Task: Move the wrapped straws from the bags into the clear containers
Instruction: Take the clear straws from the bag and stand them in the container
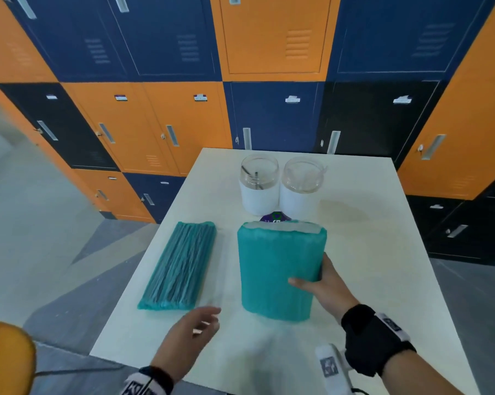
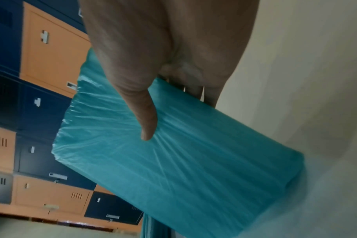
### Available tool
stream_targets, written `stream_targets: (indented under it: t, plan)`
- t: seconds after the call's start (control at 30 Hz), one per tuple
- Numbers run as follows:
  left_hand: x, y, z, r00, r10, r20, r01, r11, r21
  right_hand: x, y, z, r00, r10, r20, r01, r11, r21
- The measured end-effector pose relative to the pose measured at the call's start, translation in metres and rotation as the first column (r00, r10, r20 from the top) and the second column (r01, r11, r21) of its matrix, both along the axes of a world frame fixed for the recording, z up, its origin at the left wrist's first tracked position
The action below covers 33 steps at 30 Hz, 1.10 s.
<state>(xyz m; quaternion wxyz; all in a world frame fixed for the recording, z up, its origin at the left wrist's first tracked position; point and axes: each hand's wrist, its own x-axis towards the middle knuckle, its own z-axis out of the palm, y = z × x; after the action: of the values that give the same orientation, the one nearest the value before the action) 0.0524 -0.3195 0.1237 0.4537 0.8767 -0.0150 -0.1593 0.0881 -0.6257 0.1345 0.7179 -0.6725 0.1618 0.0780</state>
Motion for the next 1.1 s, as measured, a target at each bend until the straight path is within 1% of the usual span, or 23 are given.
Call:
stream_targets:
  t: [0.07, 0.13, 0.23, 0.4, 0.47, 0.5, 0.57, 0.63, 0.67, 0.73, 0.8, 0.87, 0.93, 1.0, 1.03, 1.1]
  plan:
    - [0.016, -0.021, 0.022, 0.999, 0.02, 0.047, -0.015, 0.994, -0.105, -0.001, -0.003, 0.0, 0.999, 0.045, 0.011, -0.045, 0.999, 0.0]
    - [0.032, -0.039, 0.039, 0.998, 0.007, 0.063, 0.003, 0.988, -0.153, -0.004, -0.005, 0.002, 0.997, 0.077, 0.021, -0.077, 0.997, 0.003]
    - [0.05, -0.055, 0.05, 0.998, -0.008, 0.068, 0.025, 0.964, -0.266, -0.007, -0.003, 0.004, 0.996, 0.081, 0.035, -0.083, 0.996, 0.045]
    - [0.062, -0.061, 0.054, 0.994, -0.091, 0.065, 0.106, 0.95, -0.294, -0.01, 0.002, 0.007, 0.995, 0.079, 0.06, -0.086, 0.991, 0.107]
    - [0.063, -0.06, 0.053, 0.993, -0.096, 0.072, 0.113, 0.949, -0.294, -0.01, 0.005, 0.007, 0.993, 0.094, 0.077, -0.1, 0.991, 0.088]
    - [0.064, -0.059, 0.054, 0.993, -0.088, 0.075, 0.107, 0.949, -0.295, -0.01, 0.007, 0.007, 0.992, 0.096, 0.078, -0.1, 0.994, 0.049]
    - [0.067, -0.056, 0.054, 0.995, -0.063, 0.082, 0.084, 0.954, -0.287, -0.006, 0.012, 0.008, 0.996, 0.065, 0.06, -0.059, 0.993, -0.106]
    - [0.07, -0.054, 0.056, 0.993, -0.031, 0.113, 0.062, 0.957, -0.285, -0.002, 0.017, 0.011, 0.997, 0.007, 0.072, 0.011, 0.971, -0.239]
    - [0.071, -0.053, 0.058, 0.991, -0.01, 0.133, 0.049, 0.955, -0.292, -0.001, 0.019, 0.015, 0.995, -0.026, 0.094, 0.051, 0.963, -0.265]
    - [0.074, -0.051, 0.062, 0.986, 0.032, 0.162, 0.018, 0.955, -0.295, 0.001, 0.022, 0.024, 0.981, -0.111, 0.161, 0.15, 0.954, -0.258]
    - [0.076, -0.049, 0.066, 0.979, 0.046, 0.2, 0.008, 0.964, -0.265, 0.001, 0.024, 0.035, 0.947, -0.206, 0.248, 0.263, 0.937, -0.228]
    - [0.077, -0.045, 0.067, 0.972, 0.047, 0.23, 0.012, 0.969, -0.247, 0.002, 0.027, 0.047, 0.905, -0.23, 0.357, 0.331, 0.908, -0.256]
    - [0.078, -0.043, 0.069, 0.967, 0.045, 0.252, 0.015, 0.973, -0.231, 0.005, 0.031, 0.06, 0.868, -0.159, 0.47, 0.337, 0.884, -0.323]
    - [0.078, -0.043, 0.07, 0.964, 0.031, 0.265, 0.027, 0.977, -0.213, 0.008, 0.036, 0.072, 0.826, -0.038, 0.563, 0.318, 0.856, -0.409]
    - [0.078, -0.044, 0.07, 0.967, 0.022, 0.253, 0.035, 0.975, -0.219, 0.009, 0.04, 0.076, 0.806, 0.029, 0.591, 0.3, 0.841, -0.45]
    - [0.077, -0.044, 0.068, 0.982, 0.021, 0.189, 0.029, 0.966, -0.256, 0.011, 0.05, 0.082, 0.787, 0.136, 0.601, 0.242, 0.828, -0.505]
